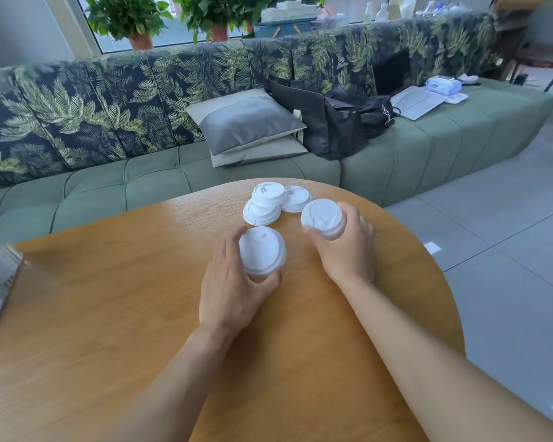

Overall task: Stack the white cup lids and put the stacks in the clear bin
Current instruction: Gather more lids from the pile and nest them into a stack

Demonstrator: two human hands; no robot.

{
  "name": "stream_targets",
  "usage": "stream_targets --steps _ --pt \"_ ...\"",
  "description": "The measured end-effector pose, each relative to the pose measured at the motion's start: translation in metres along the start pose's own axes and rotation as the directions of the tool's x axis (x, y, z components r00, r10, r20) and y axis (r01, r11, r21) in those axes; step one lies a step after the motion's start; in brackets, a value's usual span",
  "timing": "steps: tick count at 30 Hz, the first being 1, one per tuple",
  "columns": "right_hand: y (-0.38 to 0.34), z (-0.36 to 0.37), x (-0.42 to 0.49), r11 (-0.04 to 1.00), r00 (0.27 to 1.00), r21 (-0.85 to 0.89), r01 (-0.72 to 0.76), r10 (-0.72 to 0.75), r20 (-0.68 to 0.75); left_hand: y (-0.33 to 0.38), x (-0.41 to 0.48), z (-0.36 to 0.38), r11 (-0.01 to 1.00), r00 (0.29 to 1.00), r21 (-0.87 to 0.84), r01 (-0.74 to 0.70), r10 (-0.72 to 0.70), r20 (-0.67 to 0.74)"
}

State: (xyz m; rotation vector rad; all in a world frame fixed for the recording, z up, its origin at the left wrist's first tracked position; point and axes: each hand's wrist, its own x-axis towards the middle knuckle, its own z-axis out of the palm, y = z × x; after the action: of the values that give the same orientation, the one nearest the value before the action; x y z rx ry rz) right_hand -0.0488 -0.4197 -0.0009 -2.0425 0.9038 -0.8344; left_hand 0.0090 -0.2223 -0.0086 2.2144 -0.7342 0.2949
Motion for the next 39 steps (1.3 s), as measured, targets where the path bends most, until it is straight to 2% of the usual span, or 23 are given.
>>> stream_targets --steps 3,6,10,13,18,29,34,39 --pt "-0.006 -0.008 -0.019 0.965 0.998 0.262 0.010 -0.026 0.055 0.004 -0.010 -0.005 1.000 1.000 -0.026 -0.001 0.001 -0.020" --pt "-0.009 -0.011 -0.045 0.929 0.994 0.370 0.019 -0.058 0.094 0.006 -0.025 -0.012 0.998 0.999 -0.051 0.028 -0.029 -0.020" --pt "-0.013 -0.013 -0.083 0.850 0.979 0.520 -0.081 -0.031 0.203 0.004 -0.051 -0.028 0.994 0.996 -0.090 0.064 -0.069 -0.049" --pt "-0.020 -0.018 -0.111 0.835 0.964 0.528 -0.157 0.014 0.265 0.001 -0.072 -0.046 0.988 0.993 -0.114 0.102 -0.109 -0.053" --pt "-0.032 -0.024 -0.148 0.823 0.936 0.502 -0.264 0.093 0.339 -0.007 -0.112 -0.079 0.992 0.994 -0.089 0.090 -0.095 -0.049" --pt "-0.060 -0.024 -0.209 0.836 0.860 0.473 -0.280 -0.001 0.511 -0.018 -0.174 -0.131 0.995 0.989 -0.029 0.096 -0.098 -0.108" --pt "-0.065 -0.023 -0.218 0.785 0.844 0.502 -0.362 0.047 0.535 -0.018 -0.186 -0.140 0.994 0.988 -0.016 0.106 -0.107 -0.109" --pt "-0.068 -0.029 -0.218 0.692 0.825 0.558 -0.458 0.098 0.556 -0.016 -0.187 -0.141 0.996 0.990 -0.012 0.091 -0.091 -0.110"
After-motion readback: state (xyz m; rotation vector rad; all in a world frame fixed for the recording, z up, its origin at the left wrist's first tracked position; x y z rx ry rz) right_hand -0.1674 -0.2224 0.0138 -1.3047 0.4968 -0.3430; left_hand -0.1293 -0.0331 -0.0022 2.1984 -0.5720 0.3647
